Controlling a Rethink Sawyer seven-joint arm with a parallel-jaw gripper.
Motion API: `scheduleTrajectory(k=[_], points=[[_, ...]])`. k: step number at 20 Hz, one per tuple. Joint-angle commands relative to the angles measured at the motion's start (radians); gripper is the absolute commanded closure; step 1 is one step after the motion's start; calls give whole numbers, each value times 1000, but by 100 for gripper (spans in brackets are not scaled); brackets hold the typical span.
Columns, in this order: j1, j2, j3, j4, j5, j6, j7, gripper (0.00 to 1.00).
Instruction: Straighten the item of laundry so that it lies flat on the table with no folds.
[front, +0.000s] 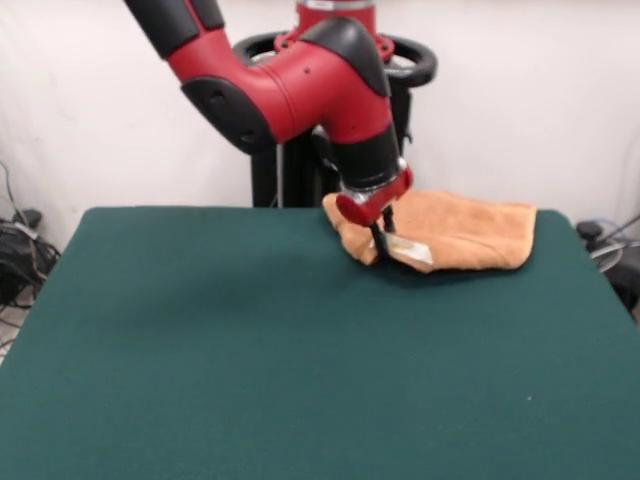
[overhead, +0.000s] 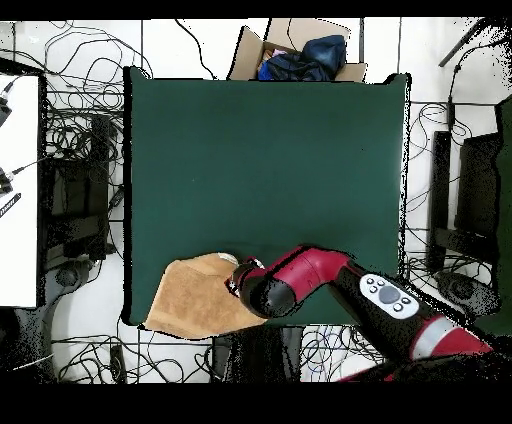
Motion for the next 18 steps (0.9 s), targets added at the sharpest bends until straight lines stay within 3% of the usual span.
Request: scheduleTrajectory(k=[1,5,10,18], points=[[-48,-41,141,-1,-67,-139,-80,100],[-28,-67,133,2,-91,-203,-32,100],[50,-95,40,-29,-160,-391,63,100],[154,-110,-107,-88,-125,-625,66,100]])
